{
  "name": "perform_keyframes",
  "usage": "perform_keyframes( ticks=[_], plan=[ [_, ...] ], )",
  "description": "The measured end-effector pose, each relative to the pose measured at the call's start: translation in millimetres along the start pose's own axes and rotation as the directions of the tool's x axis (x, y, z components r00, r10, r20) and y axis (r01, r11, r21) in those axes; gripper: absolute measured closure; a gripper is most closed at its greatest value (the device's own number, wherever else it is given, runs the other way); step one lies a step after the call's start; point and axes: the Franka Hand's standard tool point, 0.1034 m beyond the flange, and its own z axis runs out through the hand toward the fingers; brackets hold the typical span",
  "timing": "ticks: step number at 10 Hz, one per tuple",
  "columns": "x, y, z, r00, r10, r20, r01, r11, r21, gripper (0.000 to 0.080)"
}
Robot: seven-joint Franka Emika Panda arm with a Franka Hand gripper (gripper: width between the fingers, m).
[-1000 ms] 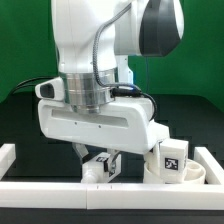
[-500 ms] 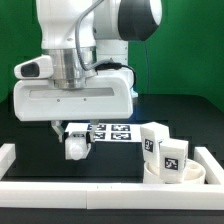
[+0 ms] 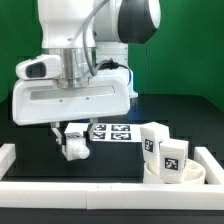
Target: Assemble stool
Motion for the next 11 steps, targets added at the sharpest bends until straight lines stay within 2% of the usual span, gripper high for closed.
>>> perform_keyframes(
  ticks=[2, 6, 7, 8, 9, 10, 11],
  plan=[
    [-9.9, -6.2, 0.1, 0.944, -0.328, 0.029, 0.328, 0.945, 0.009, 0.0479],
    [-14.1, -1.7, 1.1, 0.86, -0.508, 0.054, 0.508, 0.861, 0.013, 0.0479],
    [-13.7, -5.1, 2.8, 0.743, -0.666, 0.069, 0.666, 0.745, 0.029, 0.0479],
    [-10.8, -13.2, 5.0, 0.643, -0.762, 0.078, 0.76, 0.648, 0.057, 0.0479],
    [-3.3, -23.7, 6.8, 0.509, -0.857, 0.083, 0.854, 0.515, 0.072, 0.0479],
    [-2.4, -26.5, 7.3, 0.455, -0.887, 0.08, 0.887, 0.459, 0.055, 0.0479],
    [-5.3, -24.0, 7.8, 0.414, -0.906, 0.082, 0.906, 0.42, 0.064, 0.0479]
  ],
)
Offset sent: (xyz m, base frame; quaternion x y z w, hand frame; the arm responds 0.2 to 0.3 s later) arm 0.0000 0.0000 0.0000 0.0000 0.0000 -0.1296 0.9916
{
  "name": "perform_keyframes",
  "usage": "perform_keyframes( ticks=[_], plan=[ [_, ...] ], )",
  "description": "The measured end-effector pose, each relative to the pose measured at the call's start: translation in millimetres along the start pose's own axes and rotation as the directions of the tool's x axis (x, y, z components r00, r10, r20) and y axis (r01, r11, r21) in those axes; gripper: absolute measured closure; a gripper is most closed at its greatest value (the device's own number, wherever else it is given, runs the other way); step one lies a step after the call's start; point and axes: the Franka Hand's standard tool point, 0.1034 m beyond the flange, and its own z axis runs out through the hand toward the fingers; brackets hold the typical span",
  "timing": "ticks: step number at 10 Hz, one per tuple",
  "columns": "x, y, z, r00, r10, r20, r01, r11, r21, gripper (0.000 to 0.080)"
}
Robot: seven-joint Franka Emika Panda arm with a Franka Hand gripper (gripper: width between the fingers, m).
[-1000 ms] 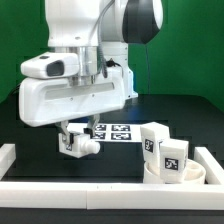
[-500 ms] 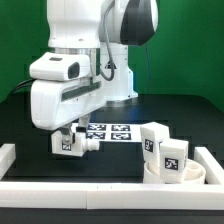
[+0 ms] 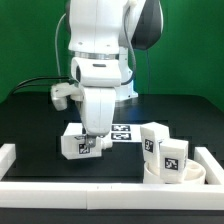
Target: Assemble stool
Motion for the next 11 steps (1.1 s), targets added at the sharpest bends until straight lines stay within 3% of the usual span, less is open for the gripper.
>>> perform_keyframes(
  ticks=[3, 5, 7, 8, 9, 10, 11],
  plan=[
    [-5.3, -3.9, 1.6, 0.965, -0.262, 0.02, 0.261, 0.965, 0.014, 0.0479],
    [-8.5, -14.6, 6.2, 0.839, -0.544, -0.002, 0.543, 0.838, 0.046, 0.0479],
    [-12.2, -21.9, 11.1, 0.752, -0.659, -0.014, 0.658, 0.75, 0.069, 0.0479],
    [-14.3, -22.1, 10.9, 0.718, -0.696, -0.011, 0.695, 0.715, 0.075, 0.037],
    [-14.5, -22.2, 11.0, 0.741, -0.671, -0.008, 0.67, 0.739, 0.076, 0.037],
    [-14.9, -22.4, 11.0, 0.751, -0.66, -0.006, 0.659, 0.748, 0.077, 0.0239],
    [-16.0, -22.2, 10.2, 0.75, -0.661, -0.004, 0.659, 0.748, 0.077, 0.0168]
  ],
)
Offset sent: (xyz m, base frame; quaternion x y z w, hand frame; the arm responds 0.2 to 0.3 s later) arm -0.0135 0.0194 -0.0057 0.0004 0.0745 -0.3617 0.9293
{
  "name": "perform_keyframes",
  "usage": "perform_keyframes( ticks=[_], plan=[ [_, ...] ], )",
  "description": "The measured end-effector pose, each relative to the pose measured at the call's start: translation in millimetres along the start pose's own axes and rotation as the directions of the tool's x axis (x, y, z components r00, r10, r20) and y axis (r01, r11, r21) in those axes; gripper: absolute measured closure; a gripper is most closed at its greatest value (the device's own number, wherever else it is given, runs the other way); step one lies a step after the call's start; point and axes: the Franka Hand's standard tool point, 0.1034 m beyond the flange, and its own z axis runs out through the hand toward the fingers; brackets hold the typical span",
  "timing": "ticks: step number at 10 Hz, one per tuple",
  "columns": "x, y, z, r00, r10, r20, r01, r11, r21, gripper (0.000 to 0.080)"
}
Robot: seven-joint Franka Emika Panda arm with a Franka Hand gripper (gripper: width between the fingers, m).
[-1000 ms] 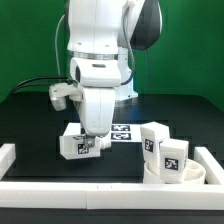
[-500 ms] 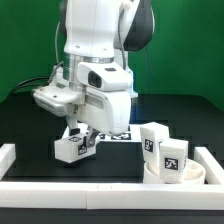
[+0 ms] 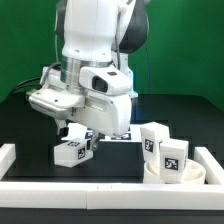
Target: Assemble stool
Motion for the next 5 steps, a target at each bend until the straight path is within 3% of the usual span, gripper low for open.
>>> perform_keyframes(
  ticks=[2, 5],
  plan=[
    [-6.6, 10.5, -21.1, 0.951, 0.309, 0.027, -0.309, 0.951, -0.007, 0.0155],
    [-16.9, 33.0, -34.6, 0.794, 0.605, 0.053, -0.604, 0.796, -0.043, 0.0151]
  ],
)
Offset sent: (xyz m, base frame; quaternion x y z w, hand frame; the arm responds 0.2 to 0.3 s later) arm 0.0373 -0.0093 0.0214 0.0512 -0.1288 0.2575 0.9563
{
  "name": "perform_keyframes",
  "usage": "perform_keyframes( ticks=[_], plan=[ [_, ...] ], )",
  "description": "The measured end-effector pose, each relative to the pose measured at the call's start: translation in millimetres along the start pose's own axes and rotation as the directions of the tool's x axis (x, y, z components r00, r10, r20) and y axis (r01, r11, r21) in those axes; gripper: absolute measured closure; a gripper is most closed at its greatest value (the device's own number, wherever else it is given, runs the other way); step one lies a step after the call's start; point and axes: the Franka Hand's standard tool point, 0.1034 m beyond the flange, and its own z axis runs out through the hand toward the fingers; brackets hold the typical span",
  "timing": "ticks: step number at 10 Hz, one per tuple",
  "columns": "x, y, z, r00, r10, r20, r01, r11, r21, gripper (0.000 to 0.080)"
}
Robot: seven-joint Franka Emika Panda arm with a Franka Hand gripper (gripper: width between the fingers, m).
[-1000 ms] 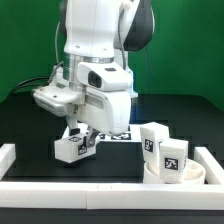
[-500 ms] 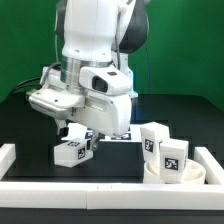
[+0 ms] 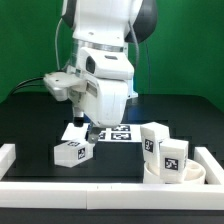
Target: Assemble stool
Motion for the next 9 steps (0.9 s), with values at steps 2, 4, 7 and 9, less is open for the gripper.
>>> perform_keyframes(
  ticks=[2, 4, 7, 9],
  plan=[
    [0.4, 0.0, 0.7, 0.994, 0.113, -0.004, -0.113, 0.994, 0.001, 0.0151],
    [-1.0, -0.8, 0.8, 0.962, 0.272, -0.006, -0.272, 0.962, 0.009, 0.0151],
    [-16.9, -5.1, 0.5, 0.725, 0.688, 0.026, -0.687, 0.719, 0.109, 0.0151],
    [-25.4, 3.5, -2.5, 0.656, 0.754, 0.026, -0.752, 0.651, 0.107, 0.0151]
  ],
)
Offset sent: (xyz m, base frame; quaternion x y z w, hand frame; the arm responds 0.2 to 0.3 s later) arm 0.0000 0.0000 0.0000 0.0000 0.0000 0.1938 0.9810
